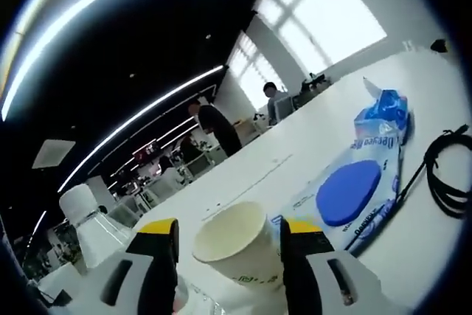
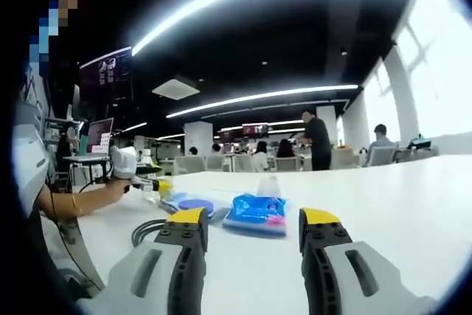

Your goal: Arrange the tabletop items into an orderly group along one side of the table until the central work area is clear of visible clutter.

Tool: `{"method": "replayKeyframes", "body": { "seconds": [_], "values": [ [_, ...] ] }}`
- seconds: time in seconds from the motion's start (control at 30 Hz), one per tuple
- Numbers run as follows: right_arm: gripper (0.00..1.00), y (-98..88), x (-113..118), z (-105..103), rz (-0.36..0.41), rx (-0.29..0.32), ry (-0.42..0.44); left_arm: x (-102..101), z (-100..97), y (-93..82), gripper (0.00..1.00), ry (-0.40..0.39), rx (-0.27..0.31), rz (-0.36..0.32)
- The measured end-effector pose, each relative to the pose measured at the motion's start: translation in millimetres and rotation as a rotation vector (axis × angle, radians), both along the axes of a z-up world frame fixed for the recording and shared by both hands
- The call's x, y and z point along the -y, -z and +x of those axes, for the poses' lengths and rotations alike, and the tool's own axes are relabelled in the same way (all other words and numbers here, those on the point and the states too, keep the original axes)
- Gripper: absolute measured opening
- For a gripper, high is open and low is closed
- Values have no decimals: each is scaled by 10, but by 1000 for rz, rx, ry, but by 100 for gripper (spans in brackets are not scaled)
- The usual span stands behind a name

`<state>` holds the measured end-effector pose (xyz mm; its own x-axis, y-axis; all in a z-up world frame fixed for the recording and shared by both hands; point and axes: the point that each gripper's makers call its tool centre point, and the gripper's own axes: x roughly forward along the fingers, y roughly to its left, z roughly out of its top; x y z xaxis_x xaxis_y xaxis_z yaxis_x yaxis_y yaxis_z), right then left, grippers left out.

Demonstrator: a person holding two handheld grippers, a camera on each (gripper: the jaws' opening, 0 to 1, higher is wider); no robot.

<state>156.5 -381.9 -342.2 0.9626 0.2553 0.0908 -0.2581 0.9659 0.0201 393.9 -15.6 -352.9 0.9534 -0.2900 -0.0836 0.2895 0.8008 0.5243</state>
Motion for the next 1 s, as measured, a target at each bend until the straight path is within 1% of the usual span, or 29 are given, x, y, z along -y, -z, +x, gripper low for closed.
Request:
{"method": "replayKeyframes", "body": {
  "seconds": [0.1, 0.13, 0.2, 0.27, 0.3, 0.33, 0.4, 0.47, 0.57, 0.7, 0.83, 0.9, 1.0],
  "values": [
    [48, -9, -7, 4, 0, 0, -4, 2, -29, -36, 55, 4, -9, -23],
    [48, -16, -13, 6, -4, -1, -7, 3, -39, -62, 55, 12, -14, -55],
    [48, -31, -20, 5, -10, 0, -9, -12, -53, -78, 54, 17, -18, -63],
    [48, -36, -22, 5, -10, 1, -9, -8, -59, -73, 54, 18, -18, -62],
    [48, -51, -31, 2, -11, 5, -11, -6, -66, -60, 54, 24, -4, -25],
    [48, -53, -34, 3, -10, 5, -11, -11, -71, -44, 54, 21, -10, -20],
    [48, -53, -41, 5, -3, 4, -13, -19, -88, -25, 54, 21, -21, -21],
    [48, -46, -50, 3, -3, 3, -16, -27, -118, -39, 54, 26, -22, -38],
    [48, -36, -54, -6, -5, -1, -17, -45, -176, -72, 54, 27, -20, -42],
    [48, -35, -51, -23, -6, -1, -16, -80, -257, -120, 54, 37, -29, -82],
    [48, -27, -54, -31, -10, -6, -14, -159, -327, -173, 54, 26, -9, -111],
    [48, -23, -54, -28, -11, -7, -12, -195, -346, -179, 51, 26, -9, -123],
    [48, -18, -59, -13, 1, -6, -9, -209, -374, -151, 51, 23, -18, -148]
  ]
}}
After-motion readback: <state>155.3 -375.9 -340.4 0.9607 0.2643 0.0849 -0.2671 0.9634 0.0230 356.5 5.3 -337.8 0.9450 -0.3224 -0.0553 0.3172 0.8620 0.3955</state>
